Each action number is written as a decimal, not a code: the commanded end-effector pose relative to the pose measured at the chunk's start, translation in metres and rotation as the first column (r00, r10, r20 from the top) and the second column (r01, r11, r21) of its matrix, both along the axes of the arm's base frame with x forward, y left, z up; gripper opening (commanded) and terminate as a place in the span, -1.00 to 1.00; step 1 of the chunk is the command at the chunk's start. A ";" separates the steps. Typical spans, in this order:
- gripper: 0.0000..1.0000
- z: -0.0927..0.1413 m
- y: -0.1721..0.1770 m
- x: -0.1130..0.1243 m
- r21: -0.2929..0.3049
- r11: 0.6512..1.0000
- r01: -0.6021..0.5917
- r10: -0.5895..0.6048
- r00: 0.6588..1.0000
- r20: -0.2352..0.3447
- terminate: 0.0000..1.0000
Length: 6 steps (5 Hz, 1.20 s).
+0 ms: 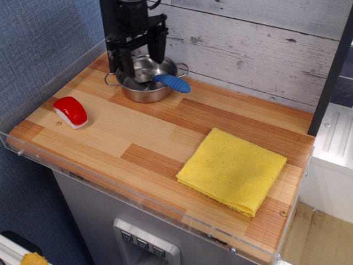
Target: Move blue spoon to above yellow towel
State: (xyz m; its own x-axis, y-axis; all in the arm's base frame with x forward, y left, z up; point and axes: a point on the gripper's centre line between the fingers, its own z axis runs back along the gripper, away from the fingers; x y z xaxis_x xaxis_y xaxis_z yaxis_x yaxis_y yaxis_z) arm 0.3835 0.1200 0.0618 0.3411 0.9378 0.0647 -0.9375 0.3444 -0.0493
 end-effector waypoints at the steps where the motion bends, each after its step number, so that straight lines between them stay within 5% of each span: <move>1: 1.00 0.000 0.005 0.006 -0.012 1.000 0.018 -0.018 1.000 0.020 -1.00; 6: 1.00 -0.024 -0.001 0.011 -0.057 0.998 -0.011 0.013 0.999 0.047 -1.00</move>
